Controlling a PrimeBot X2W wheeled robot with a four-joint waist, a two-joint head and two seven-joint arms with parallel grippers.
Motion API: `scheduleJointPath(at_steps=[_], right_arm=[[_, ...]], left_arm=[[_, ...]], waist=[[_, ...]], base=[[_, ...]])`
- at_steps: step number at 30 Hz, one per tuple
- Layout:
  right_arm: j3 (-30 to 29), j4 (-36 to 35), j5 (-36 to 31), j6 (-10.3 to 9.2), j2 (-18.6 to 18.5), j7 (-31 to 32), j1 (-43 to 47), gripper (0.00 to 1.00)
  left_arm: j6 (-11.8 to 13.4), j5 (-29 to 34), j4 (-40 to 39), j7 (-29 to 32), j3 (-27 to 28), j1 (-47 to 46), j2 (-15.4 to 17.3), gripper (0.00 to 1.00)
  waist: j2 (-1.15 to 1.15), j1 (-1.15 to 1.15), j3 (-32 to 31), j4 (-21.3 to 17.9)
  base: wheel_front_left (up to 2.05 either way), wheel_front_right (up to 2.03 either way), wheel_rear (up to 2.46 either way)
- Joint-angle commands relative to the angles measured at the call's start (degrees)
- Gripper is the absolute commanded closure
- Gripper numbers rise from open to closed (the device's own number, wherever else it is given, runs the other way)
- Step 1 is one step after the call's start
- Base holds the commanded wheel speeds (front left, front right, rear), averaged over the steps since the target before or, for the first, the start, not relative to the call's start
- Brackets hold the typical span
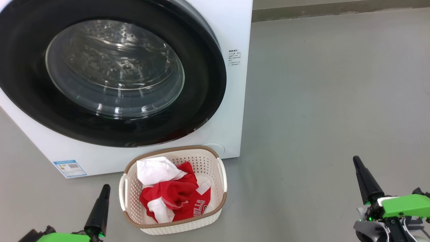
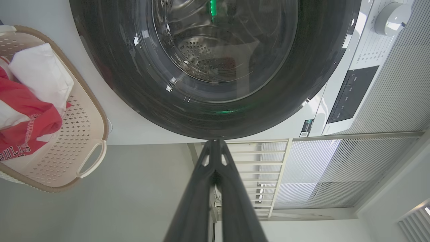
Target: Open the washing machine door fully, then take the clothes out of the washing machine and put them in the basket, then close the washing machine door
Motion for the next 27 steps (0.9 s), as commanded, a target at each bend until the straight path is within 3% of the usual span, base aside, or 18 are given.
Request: scheduleJointPath(at_steps=[1, 27], right_arm=[[0.6, -1.4, 0.9, -0.04, -0.2, 0.3, -2.8, 1.0], [0.5, -1.4, 0.9, -0.04, -0.2, 0.4, -2.8, 1.0]], left_arm=[[-0.4, -0.7, -1.1, 0.4, 2.1, -2.3, 0.4, 1.0], [-0.4, -0.7, -1.1, 0.4, 2.1, -2.3, 0.4, 1.0]], waist=[[0.0, 0.0, 0.0, 0.0], [0.0, 0.0, 0.0, 0.0]], base=[[0.0, 0.0, 0.0], [0.0, 0.0, 0.0]])
